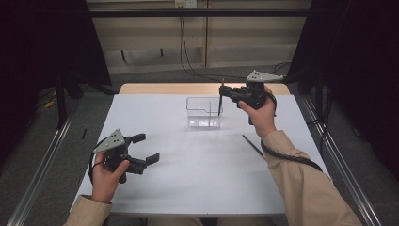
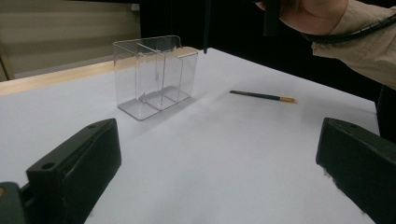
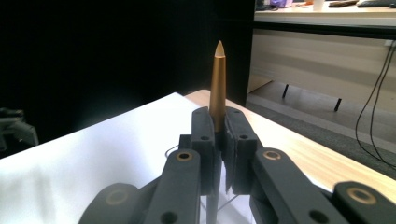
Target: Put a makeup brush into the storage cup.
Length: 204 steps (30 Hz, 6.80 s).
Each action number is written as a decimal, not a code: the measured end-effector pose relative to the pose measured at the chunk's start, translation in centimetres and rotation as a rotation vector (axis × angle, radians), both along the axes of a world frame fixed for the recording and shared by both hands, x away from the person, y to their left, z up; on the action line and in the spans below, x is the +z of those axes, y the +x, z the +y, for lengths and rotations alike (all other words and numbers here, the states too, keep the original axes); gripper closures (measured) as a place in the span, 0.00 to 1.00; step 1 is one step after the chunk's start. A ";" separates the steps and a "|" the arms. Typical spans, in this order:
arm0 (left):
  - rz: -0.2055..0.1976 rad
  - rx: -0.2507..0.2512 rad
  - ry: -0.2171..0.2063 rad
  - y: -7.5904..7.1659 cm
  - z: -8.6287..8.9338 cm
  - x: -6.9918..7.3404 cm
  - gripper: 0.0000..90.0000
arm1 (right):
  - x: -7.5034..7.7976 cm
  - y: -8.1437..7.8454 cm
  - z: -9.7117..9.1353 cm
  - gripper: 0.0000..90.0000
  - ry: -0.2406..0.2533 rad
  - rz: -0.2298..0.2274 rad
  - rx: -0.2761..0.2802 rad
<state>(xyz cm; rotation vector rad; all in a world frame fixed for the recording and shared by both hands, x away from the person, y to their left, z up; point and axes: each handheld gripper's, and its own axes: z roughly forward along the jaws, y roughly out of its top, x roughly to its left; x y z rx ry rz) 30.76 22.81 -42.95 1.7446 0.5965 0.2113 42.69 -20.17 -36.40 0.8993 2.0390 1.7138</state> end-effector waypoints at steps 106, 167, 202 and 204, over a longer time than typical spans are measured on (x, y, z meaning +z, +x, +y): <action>-0.025 -0.008 0.026 -0.4 -0.1 0.1 0.00 | -2.8 0.6 0.6 0.27 -0.024 -0.005 -0.055; -0.038 -0.006 0.029 -0.5 -0.3 0.4 0.00 | -4.3 -8.5 -5.8 0.06 -0.055 -0.025 -0.018; -0.041 -0.013 0.032 -0.4 -0.5 0.2 0.00 | -5.8 -12.7 -8.7 0.06 -0.067 -0.012 -0.032; -0.043 -0.013 0.033 -0.3 -0.4 0.2 0.00 | -5.8 -12.9 -8.9 0.06 -0.064 -0.013 -0.034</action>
